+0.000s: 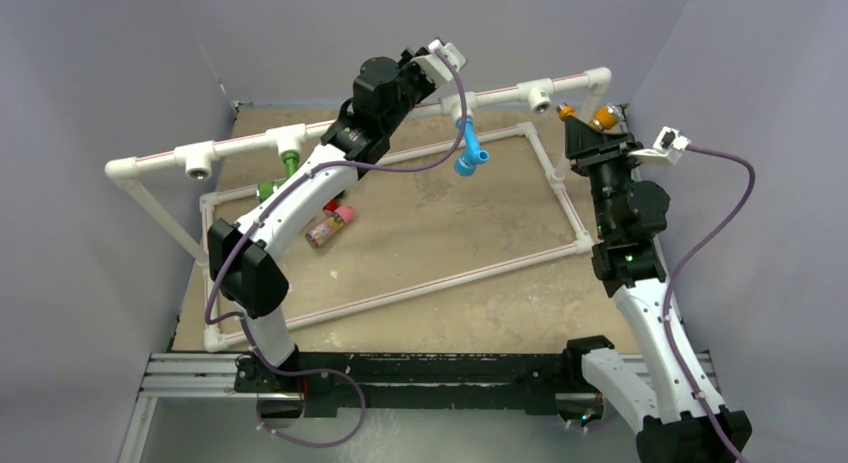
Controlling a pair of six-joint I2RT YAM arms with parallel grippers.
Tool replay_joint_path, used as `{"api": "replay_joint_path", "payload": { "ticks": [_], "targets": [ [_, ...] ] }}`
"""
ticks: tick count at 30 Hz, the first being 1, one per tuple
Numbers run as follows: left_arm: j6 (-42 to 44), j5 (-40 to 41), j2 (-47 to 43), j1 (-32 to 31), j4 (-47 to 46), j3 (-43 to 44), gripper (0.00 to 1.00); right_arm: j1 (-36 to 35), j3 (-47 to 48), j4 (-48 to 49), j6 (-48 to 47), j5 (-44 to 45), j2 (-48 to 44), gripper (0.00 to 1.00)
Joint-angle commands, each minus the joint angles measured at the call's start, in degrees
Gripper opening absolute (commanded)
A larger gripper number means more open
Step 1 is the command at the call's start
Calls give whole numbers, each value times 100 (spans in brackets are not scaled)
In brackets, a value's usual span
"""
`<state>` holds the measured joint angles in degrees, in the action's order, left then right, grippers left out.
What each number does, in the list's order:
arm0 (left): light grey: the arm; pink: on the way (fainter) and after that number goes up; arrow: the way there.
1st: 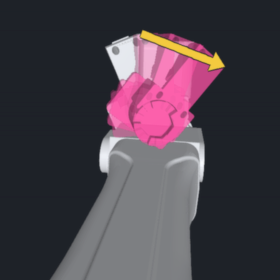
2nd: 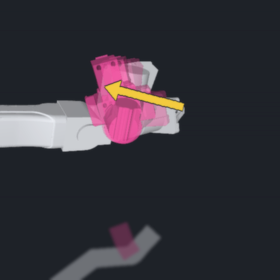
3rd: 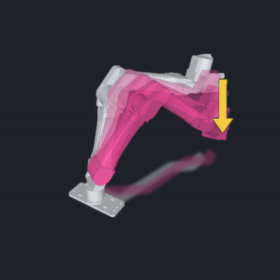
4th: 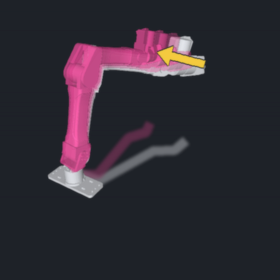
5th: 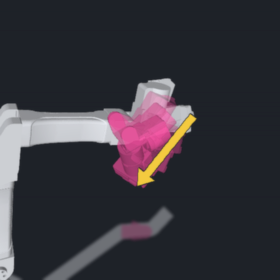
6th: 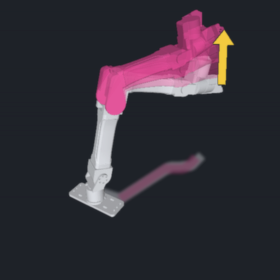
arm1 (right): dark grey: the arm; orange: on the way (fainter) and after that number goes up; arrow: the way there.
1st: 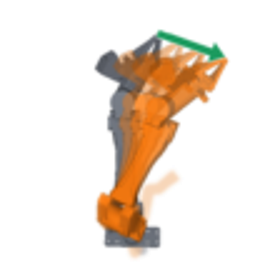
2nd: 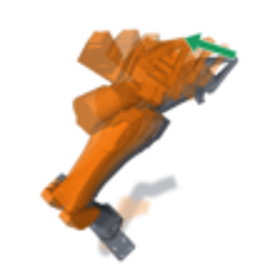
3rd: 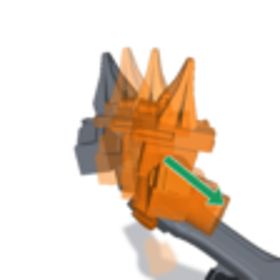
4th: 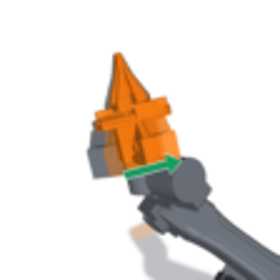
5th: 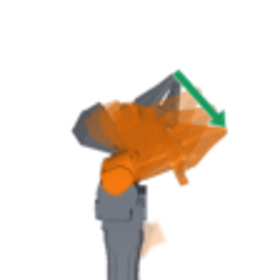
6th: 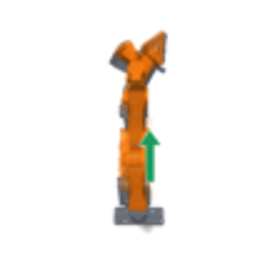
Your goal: Install the water faucets
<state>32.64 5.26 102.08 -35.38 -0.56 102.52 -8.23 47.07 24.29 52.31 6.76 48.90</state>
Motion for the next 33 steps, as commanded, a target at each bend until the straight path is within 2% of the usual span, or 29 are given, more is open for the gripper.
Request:
{"api": "replay_joint_path", "payload": {
  "ticks": [1,5,9,12,22,28,33],
  "targets": [
    [-394,-1359,179,-303,934,-216,0,6,220,660,-2602,-259,-135,0],
    [-406,-1343,182,-308,951,-219,0,1,-239,1379,-4169,-738,-298,0],
    [-395,-1324,217,-316,953,-200,0,-8,-1046,2548,-5499,-1798,-594,0],
    [-413,-1331,262,-314,984,-151,0,-54,-1168,2726,-6095,-1959,-482,0],
    [-424,-1325,346,-312,994,-137,0,-451,-1245,3638,-6981,-1624,15,0],
    [-420,-1334,337,-312,987,-152,0,-913,-1081,3784,-7506,-954,477,0],
    [-393,-1345,308,-308,962,-181,0,-943,-1125,4004,-7643,-601,546,0]
  ]
}}
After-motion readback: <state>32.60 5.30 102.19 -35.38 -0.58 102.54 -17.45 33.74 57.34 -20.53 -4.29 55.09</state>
